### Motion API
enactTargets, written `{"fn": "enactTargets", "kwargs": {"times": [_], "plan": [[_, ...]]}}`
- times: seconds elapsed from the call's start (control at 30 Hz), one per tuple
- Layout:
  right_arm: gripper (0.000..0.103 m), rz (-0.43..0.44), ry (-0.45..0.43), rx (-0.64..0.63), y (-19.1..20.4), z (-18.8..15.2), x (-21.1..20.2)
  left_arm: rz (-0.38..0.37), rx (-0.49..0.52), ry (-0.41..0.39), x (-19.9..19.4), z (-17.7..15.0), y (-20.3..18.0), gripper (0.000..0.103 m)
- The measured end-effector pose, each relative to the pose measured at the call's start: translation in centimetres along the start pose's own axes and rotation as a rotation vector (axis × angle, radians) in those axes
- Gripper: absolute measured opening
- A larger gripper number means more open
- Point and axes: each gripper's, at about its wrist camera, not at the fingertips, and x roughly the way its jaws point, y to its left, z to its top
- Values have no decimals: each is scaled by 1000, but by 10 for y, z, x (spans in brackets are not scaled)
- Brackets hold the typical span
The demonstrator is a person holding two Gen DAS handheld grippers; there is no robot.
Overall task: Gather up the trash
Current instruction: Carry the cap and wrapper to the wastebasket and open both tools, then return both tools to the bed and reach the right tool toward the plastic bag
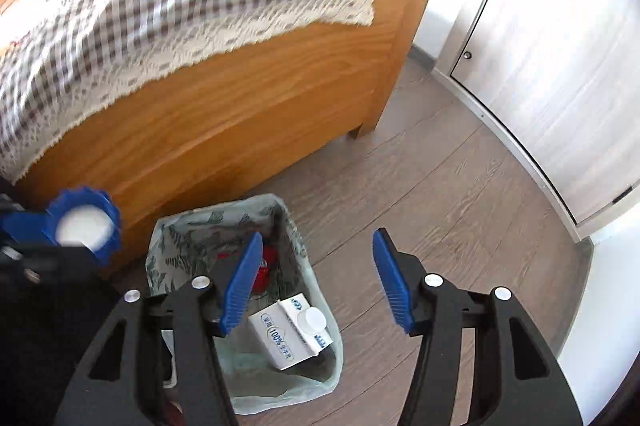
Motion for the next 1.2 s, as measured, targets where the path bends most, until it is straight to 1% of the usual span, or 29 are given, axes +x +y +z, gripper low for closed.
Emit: {"fn": "enactTargets", "kwargs": {"times": [0.07, 0.13, 0.2, 0.27, 0.43, 0.5, 0.6, 0.67, 0.8, 0.87, 0.9, 0.93, 1.03, 1.07, 1.13, 1.2], "plan": [[56, -7, -15, -6, -5, 4, -6, 4, -29, 24, 7, 1, 5, 65], [56, -17, -24, -14, -8, 6, -10, -16, -50, 47, 9, 5, 10, 72], [56, -7, -25, -11, -10, 6, -13, -26, -53, 45, 8, 5, 12, 73], [56, -3, -22, -13, -8, 6, -13, -21, -46, 32, 3, 3, 13, 78], [56, 30, -2, -47, 4, 5, -11, -21, -46, 12, -4, 8, 17, 78], [56, 49, 19, -65, 10, 3, -7, -15, -49, -6, -11, 7, 20, 78], [56, 94, 68, -90, 19, -1, 1, 17, -16, -42, -24, 4, 22, 79], [56, 98, 84, -103, 23, -2, 4, 25, -6, -55, -28, 5, 23, 83], [56, 103, 98, -111, 26, -3, 2, 16, 4, -67, -38, 8, 25, 84], [56, 91, 81, -108, 27, -1, -4, 0, -4, -80, -45, 10, 29, 84], [56, 88, 65, -106, 27, 1, -9, -7, -4, -106, -53, 10, 30, 84], [56, 83, 43, -104, 28, 5, -15, -4, -3, -149, -64, 11, 32, 84], [59, 66, -45, -105, 34, 19, -35, 21, 16, -318, -106, 7, 38, 84], [61, 65, -80, -105, 37, 24, -42, 42, 25, -371, -120, 5, 38, 84], [65, 61, -176, -96, 46, 38, -60, 105, 40, -480, -146, -1, 46, 92], [66, 75, -266, -78, 60, 51, -77, 168, 39, -577, -171, -10, 58, 92]]}}
